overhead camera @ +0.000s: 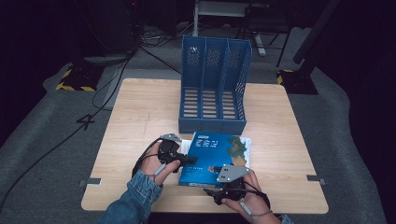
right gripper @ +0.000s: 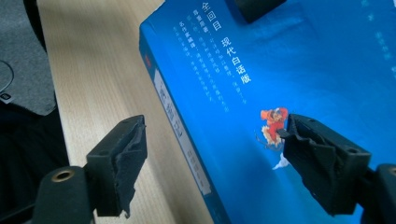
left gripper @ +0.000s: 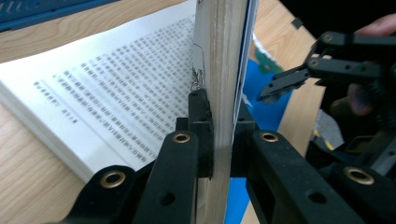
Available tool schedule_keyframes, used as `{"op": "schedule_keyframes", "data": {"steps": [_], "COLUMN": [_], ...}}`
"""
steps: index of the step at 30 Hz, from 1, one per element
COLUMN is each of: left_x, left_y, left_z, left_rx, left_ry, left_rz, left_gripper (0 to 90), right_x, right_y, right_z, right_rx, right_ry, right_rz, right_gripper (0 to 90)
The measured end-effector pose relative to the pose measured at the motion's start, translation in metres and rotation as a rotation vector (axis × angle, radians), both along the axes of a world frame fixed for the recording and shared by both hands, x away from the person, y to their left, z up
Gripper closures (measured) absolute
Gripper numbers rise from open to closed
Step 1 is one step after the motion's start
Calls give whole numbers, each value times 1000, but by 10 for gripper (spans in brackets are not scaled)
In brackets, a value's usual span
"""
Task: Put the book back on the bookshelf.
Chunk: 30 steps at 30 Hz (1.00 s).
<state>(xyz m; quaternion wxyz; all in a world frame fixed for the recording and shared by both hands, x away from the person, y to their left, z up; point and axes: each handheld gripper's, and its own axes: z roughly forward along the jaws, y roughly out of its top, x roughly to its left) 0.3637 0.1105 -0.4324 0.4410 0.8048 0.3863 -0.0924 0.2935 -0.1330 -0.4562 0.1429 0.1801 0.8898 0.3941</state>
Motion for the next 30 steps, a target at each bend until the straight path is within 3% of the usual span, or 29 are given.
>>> {"op": "schedule_keyframes", "data": {"steps": [6, 11, 14, 15, 16, 18, 21, 24, 30], "left_x": [2, 3, 3, 3, 3, 4, 5, 7, 5], "left_y": [-8, -9, -9, -10, -9, -10, -11, -14, -15], "left_z": [14, 17, 17, 17, 16, 17, 18, 17, 14], "left_rx": [19, 4, -5, -2, -6, -13, -12, -22, -39], "left_ry": [25, 45, 54, 55, 62, 73, 82, 97, 112], "left_rz": [-2, 1, 3, 3, 7, 8, 5, -3, 1], "left_gripper": [843, 843, 843, 843, 842, 842, 842, 841, 841], "right_x": [-1, -2, -5, -5, -8, -10, -11, -14, -13], "right_y": [6, 9, 21, 21, 25, 27, 29, 34, 38], "right_z": [-1, -1, -9, -9, -13, -16, -18, -21, -23], "right_rx": [-39, -31, -44, -44, -71, -71, -80, -156, -166], "right_ry": [-21, -60, -129, -129, -179, -218, -249, -316, -378], "right_rz": [32, 39, 38, 38, 33, 16, 7, -10, -43], "right_gripper": [157, 141, 0, 0, 0, 0, 0, 0, 0]}}
